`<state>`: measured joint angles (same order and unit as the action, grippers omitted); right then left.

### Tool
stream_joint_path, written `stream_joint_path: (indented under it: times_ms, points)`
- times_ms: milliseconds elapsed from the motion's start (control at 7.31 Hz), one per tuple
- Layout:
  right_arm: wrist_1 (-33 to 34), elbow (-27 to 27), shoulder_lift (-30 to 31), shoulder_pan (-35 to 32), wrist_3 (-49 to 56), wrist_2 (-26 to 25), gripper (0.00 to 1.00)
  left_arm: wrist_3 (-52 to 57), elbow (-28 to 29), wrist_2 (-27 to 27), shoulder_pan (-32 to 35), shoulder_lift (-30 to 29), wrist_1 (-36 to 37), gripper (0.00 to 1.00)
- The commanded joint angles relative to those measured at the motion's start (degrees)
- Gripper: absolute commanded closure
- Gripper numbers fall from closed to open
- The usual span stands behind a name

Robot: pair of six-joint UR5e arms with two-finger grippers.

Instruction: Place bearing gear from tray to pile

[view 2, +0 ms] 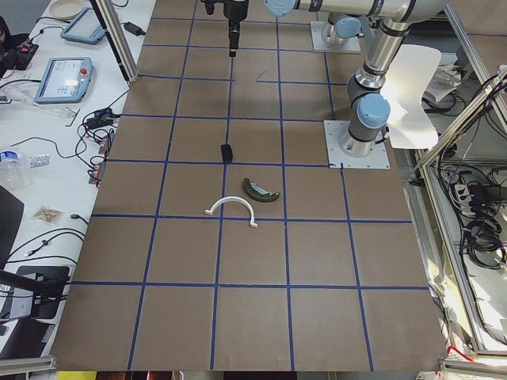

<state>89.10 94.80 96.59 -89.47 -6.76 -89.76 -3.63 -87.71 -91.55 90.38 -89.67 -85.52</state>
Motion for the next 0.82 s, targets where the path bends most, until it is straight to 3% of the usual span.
stream_joint_path:
  times_ms: [0, 684]
  points:
    - [-0.1, 0.2, 0.0, 0.0, 0.3, 0.0, 0.00, 0.0, 0.0, 0.1, 0.0, 0.0, 0.0, 0.00]
    - [0.2, 1.2, -0.4, 3.2, 1.2, 0.0, 0.00, 0.0, 0.0, 0.1, -0.1, 0.2, 0.0, 0.00]
